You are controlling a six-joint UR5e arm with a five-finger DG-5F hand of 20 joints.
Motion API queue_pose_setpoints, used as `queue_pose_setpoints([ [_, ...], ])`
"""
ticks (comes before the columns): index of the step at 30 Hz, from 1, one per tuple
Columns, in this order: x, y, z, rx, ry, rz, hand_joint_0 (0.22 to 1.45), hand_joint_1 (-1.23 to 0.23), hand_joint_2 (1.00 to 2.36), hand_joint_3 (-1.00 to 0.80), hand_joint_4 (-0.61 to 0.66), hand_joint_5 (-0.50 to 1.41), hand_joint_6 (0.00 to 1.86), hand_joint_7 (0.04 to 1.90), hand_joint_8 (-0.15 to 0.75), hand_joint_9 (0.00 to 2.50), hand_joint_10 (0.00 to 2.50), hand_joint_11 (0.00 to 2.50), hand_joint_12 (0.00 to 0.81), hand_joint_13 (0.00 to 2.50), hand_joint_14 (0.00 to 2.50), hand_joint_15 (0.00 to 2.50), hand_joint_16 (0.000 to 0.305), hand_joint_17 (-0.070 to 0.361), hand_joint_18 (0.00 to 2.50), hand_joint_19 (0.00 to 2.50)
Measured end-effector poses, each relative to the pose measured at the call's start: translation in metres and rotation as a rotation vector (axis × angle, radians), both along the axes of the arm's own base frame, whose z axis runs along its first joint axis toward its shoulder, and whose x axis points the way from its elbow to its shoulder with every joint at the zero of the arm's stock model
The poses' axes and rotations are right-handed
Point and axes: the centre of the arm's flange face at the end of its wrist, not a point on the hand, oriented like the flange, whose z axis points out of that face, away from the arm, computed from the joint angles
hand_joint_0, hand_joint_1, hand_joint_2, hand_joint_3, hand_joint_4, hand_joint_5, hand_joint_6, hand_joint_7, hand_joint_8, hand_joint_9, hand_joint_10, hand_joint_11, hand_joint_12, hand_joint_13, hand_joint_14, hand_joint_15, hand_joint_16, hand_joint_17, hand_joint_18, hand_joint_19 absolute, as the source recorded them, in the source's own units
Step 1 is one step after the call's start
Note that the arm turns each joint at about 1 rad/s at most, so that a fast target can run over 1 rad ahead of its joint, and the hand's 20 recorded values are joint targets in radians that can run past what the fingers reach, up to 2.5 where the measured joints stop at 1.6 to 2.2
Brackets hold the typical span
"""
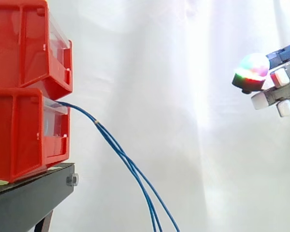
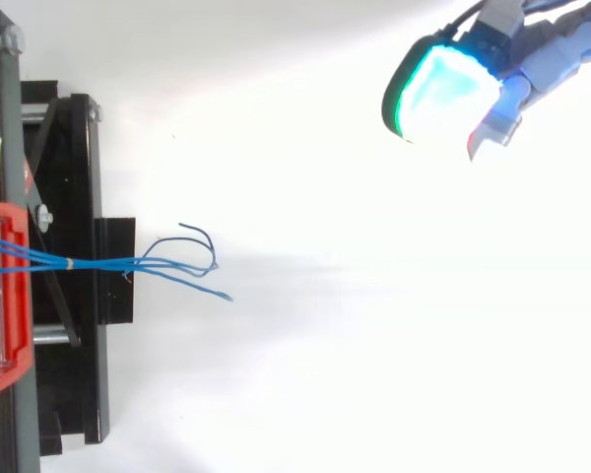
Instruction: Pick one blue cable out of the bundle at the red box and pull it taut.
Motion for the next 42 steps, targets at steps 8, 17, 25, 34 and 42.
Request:
queue_pose_setpoints([
  [8, 0.006, 0.007, 0.003, -0.022, -0.033, -0.056, 0.53, -0.52, 1.00, -0.50, 0.36, -0.19, 0.50, 0.74, 0.375, 0.77, 0.01, 0.55, 0.429, 0.63, 0.01, 0.31, 0.059, 0.133, 0.69, 0.46],
  [17, 0.010, 0.025, 0.003, -0.045, -0.034, -0.068, 0.53, -0.53, 1.00, -0.50, 0.36, -0.19, 0.50, 0.74, 0.374, 0.79, 0.01, 0.57, 0.432, 0.64, 0.01, 0.32, 0.059, 0.134, 0.69, 0.46],
  [25, 0.025, 0.041, -0.030, -0.040, 0.013, -0.066, 0.53, -0.53, 1.00, -0.50, 0.36, -0.18, 0.50, 0.76, 0.374, 0.80, 0.01, 0.60, 0.433, 0.65, 0.01, 0.32, 0.061, 0.136, 0.66, 0.43],
  [34, 0.047, 0.055, -0.069, 0.005, -0.003, -0.089, 0.50, -0.56, 1.00, -0.50, 0.32, -0.17, 0.50, 0.79, 0.358, 0.73, 0.01, 0.57, 0.438, 0.31, 0.01, 0.17, 0.072, 0.162, 0.25, 0.20],
  [42, 0.058, 0.060, -0.089, -0.014, -0.016, -0.120, 0.52, -0.67, 1.00, -0.50, 0.25, -0.17, 0.50, 0.87, 0.291, 0.11, 0.00, 0.20, 0.391, 0.06, 0.00, 0.17, 0.065, 0.146, 0.06, 0.32],
])
